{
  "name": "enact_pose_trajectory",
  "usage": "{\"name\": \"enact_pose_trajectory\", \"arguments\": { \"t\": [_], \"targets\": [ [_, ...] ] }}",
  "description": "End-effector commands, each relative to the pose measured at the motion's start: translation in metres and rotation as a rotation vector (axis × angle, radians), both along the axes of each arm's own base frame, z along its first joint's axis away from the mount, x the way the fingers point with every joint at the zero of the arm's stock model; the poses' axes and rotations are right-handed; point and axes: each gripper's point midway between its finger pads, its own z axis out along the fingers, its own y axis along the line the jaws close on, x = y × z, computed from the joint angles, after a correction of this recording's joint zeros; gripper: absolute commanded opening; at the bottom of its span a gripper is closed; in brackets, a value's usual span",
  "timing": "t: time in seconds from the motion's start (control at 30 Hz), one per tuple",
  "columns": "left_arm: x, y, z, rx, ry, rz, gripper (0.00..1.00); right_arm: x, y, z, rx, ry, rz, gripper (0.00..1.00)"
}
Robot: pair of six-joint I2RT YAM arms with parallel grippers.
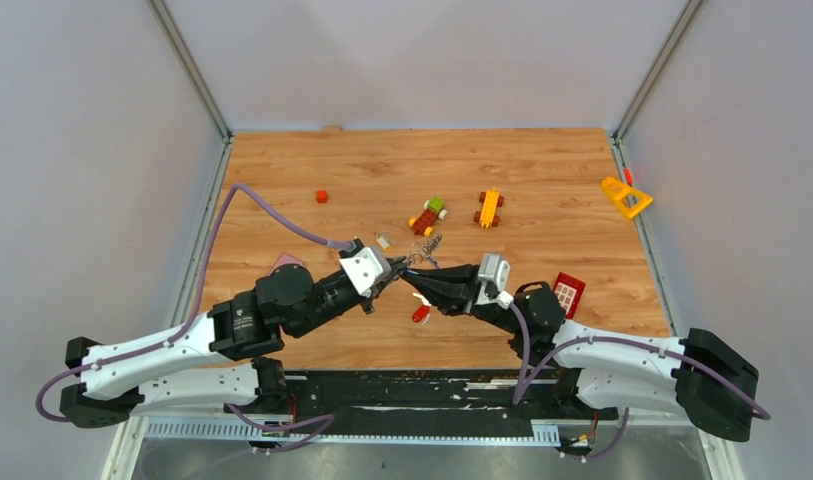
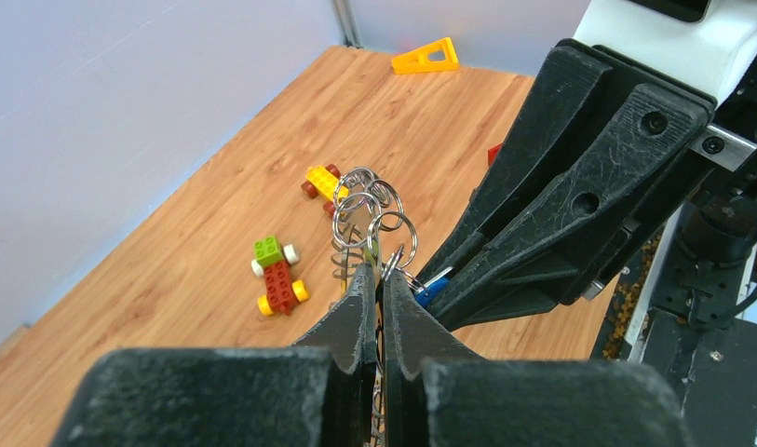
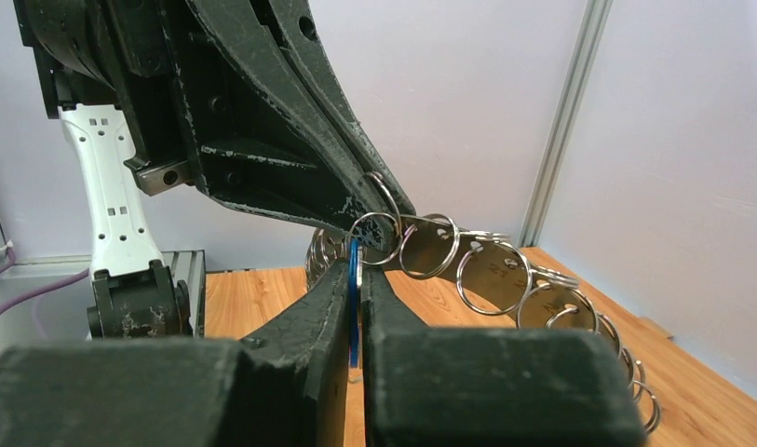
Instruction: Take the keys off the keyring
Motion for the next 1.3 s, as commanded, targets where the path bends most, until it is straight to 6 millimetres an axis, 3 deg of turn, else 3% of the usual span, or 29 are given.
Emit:
{"name": "enact_pose_trajectory", "arguments": {
  "t": [0.0, 0.33, 0.8, 1.27],
  "targets": [
    [0.003, 0.004, 0.029, -0.116, -0.029, 0.023, 0.00, -0.007, 0.004, 0.022, 0.045, -0.014, 0.042, 0.02],
    [0.004, 0.010, 0.033, -0.142, -0.035, 0.042, 0.00, 0.008, 0.014, 0.010, -0.022, 0.135, 0.013, 0.00],
    [0.008, 0.026, 0.038, -0.198, -0.039, 0.094, 0.00, 0.006, -0.010, 0.004, -0.056, 0.144, -0.044, 0.00],
    [0.022, 0.036, 0.028, -0.173, -0.030, 0.197, 0.00, -0.004, -0.040, 0.022, -0.049, 0.085, -0.086, 0.00]
  ]
}}
